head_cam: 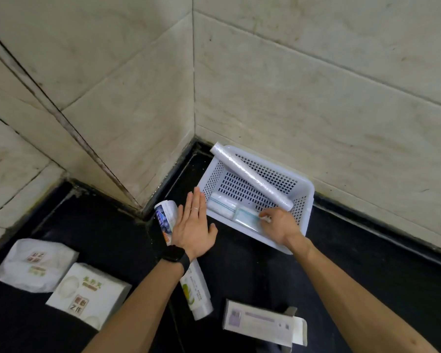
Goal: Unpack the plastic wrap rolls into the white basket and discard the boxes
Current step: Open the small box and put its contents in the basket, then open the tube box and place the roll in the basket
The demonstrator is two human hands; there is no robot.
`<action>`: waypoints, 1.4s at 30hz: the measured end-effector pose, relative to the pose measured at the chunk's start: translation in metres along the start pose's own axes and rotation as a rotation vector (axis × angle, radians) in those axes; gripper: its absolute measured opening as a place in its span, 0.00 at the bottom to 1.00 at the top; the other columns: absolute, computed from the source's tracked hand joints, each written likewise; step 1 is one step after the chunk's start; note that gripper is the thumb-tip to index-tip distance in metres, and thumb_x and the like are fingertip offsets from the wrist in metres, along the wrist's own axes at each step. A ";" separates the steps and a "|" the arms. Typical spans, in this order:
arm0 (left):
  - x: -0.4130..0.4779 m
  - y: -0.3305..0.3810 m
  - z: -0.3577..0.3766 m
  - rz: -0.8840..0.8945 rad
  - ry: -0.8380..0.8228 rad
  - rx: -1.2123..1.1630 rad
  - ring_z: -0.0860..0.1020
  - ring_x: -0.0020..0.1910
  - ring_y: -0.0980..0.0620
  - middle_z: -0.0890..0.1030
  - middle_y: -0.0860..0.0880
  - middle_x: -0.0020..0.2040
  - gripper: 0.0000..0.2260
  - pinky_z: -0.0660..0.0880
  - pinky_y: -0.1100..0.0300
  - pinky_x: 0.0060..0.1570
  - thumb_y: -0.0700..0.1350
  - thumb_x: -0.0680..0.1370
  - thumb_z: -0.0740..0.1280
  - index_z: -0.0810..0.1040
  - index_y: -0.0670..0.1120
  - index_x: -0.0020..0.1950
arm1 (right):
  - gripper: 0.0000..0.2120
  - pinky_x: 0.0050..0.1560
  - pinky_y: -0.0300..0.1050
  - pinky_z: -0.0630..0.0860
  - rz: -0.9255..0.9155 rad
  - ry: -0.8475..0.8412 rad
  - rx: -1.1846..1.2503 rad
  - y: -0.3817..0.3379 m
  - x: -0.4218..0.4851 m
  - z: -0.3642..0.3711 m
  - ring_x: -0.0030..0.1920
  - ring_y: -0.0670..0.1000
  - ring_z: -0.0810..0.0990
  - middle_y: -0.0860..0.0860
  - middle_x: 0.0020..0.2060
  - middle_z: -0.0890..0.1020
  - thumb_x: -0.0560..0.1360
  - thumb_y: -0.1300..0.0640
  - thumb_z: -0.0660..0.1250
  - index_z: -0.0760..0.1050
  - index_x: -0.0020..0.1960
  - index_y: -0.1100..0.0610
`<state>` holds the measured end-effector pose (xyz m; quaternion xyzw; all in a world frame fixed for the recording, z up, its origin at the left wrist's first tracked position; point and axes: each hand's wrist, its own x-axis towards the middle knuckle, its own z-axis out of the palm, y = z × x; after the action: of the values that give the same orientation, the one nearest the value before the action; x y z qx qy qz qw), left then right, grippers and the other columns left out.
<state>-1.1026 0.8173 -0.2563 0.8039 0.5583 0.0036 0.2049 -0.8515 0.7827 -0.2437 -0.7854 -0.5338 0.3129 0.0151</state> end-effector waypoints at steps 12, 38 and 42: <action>-0.055 -0.019 0.003 -0.459 0.270 -0.368 0.62 0.72 0.38 0.60 0.40 0.76 0.39 0.65 0.44 0.69 0.51 0.73 0.71 0.57 0.45 0.79 | 0.11 0.56 0.34 0.69 -0.312 0.462 0.242 -0.022 -0.122 0.038 0.56 0.43 0.73 0.43 0.54 0.80 0.77 0.56 0.69 0.79 0.59 0.51; -0.128 -0.002 -0.011 -0.749 -0.127 -1.512 0.82 0.54 0.44 0.82 0.44 0.57 0.19 0.81 0.47 0.47 0.48 0.73 0.75 0.75 0.47 0.61 | 0.22 0.71 0.48 0.69 -0.049 -0.065 0.315 -0.001 -0.141 0.087 0.69 0.52 0.73 0.50 0.68 0.77 0.79 0.43 0.65 0.75 0.69 0.51; -0.136 0.019 -0.023 -0.623 -0.080 -1.672 0.83 0.55 0.44 0.82 0.43 0.60 0.24 0.81 0.49 0.49 0.45 0.73 0.75 0.72 0.47 0.67 | 0.07 0.57 0.43 0.78 -0.007 -0.005 0.782 -0.019 -0.194 0.070 0.50 0.40 0.82 0.43 0.48 0.85 0.78 0.46 0.69 0.82 0.54 0.46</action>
<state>-1.1424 0.6976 -0.1984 0.2029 0.5587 0.3257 0.7353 -0.9480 0.6048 -0.2013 -0.7178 -0.3771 0.4945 0.3130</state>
